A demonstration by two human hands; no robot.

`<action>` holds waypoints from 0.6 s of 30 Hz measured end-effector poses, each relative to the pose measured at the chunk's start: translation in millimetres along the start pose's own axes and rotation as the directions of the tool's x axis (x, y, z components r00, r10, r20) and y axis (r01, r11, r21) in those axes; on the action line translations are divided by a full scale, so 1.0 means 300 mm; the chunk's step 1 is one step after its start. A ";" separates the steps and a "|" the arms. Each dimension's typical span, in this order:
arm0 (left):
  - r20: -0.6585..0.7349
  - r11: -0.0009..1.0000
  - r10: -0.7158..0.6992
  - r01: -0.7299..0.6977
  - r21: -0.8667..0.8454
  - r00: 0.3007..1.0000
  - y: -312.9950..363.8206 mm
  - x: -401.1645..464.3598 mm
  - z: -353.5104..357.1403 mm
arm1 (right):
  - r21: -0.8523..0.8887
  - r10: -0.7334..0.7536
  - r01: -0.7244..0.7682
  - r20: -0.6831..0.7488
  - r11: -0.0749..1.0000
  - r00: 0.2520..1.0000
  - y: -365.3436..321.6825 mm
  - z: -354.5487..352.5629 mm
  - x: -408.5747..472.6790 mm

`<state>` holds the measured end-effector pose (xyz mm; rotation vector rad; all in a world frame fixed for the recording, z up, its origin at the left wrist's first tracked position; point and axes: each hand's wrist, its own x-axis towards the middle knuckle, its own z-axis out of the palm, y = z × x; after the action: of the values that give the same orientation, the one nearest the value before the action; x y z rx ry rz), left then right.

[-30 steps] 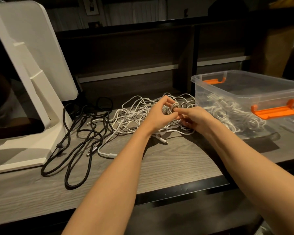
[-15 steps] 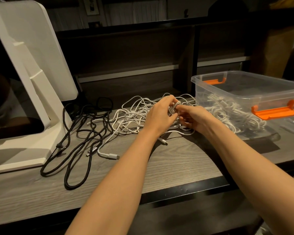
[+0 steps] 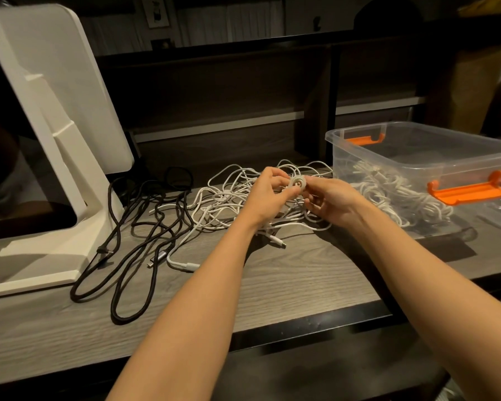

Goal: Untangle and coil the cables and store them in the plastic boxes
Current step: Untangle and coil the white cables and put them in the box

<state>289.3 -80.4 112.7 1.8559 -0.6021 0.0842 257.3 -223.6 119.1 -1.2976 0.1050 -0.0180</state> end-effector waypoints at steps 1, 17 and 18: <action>0.028 0.999 -0.018 0.019 -0.034 0.999 -0.001 -0.001 -0.006 | 0.037 0.000 0.000 -0.005 0.999 1.000 -0.001 -0.002 0.001; 0.304 0.964 -0.149 0.208 -0.169 0.941 0.034 -0.028 -0.034 | -0.409 -0.347 0.206 -0.309 0.889 0.885 0.053 0.020 0.053; 0.292 0.958 -0.156 0.217 -0.186 0.943 0.035 -0.030 -0.033 | -0.405 -0.342 0.202 -0.311 0.892 0.887 0.052 0.020 0.050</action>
<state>279.0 -70.7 122.3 1.7141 -0.5949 -0.3593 272.0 -214.9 104.7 -1.6617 0.2587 -0.5195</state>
